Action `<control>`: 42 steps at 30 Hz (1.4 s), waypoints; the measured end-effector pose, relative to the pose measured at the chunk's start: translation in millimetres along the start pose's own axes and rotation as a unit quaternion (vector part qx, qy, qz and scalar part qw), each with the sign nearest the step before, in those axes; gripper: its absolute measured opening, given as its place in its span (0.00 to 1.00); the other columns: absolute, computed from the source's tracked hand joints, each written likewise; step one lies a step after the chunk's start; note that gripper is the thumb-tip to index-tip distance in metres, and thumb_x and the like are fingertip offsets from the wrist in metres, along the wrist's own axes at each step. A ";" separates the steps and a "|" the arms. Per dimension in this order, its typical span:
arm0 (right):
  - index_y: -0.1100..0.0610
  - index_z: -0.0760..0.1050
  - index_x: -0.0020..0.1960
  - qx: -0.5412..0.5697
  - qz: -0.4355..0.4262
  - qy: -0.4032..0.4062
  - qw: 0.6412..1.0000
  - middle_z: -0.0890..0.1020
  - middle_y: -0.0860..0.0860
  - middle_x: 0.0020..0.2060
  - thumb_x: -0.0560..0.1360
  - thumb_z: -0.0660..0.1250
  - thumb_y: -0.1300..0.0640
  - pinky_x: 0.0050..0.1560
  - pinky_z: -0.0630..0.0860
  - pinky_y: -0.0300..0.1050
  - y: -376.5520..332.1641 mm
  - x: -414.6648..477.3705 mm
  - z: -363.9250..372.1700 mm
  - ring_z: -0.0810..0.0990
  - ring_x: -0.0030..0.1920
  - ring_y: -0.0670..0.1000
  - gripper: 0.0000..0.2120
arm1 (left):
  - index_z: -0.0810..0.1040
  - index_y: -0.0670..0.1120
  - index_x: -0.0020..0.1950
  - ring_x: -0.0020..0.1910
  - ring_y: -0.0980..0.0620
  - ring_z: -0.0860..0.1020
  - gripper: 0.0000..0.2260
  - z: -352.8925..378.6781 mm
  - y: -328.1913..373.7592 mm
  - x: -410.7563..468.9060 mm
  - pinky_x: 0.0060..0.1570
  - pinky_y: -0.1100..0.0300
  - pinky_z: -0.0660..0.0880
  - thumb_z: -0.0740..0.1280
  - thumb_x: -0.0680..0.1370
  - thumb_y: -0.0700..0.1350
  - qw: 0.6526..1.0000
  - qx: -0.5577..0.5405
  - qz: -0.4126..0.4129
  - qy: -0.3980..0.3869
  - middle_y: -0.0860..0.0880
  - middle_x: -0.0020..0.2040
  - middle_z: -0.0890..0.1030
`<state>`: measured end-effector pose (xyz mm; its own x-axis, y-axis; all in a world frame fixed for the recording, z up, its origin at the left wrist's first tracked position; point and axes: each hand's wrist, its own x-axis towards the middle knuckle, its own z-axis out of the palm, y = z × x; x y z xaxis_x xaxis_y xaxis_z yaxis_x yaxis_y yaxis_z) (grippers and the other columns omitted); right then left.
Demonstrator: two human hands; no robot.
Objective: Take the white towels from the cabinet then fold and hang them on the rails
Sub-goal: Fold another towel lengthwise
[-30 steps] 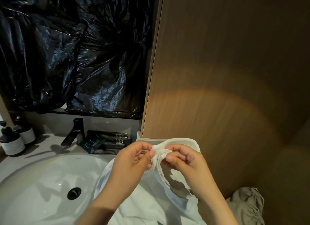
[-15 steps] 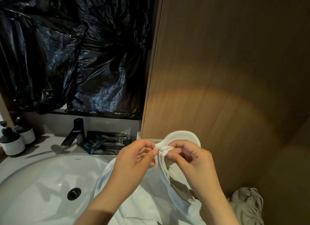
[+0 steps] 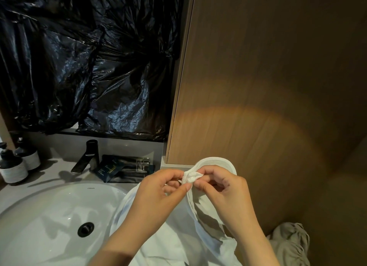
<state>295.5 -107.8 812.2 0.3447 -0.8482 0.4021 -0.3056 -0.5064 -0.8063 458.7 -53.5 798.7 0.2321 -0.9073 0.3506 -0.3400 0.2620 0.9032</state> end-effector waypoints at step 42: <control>0.47 0.81 0.49 -0.092 -0.159 0.103 0.978 0.82 0.39 0.43 0.75 0.69 0.48 0.44 0.78 0.32 -68.1 117.7 -116.8 0.81 0.50 0.42 0.05 | 0.79 0.50 0.51 0.35 0.56 0.78 0.05 -64.7 97.1 121.9 0.34 0.68 0.74 0.65 0.79 0.43 0.976 0.010 0.168 0.136 0.51 0.39 0.82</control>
<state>253.2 -191.3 965.1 0.2683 -0.6477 0.7131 -0.3731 -0.7524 -0.5429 512.9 -117.3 945.2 0.3369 -0.6493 0.6818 -0.4561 0.5210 0.7215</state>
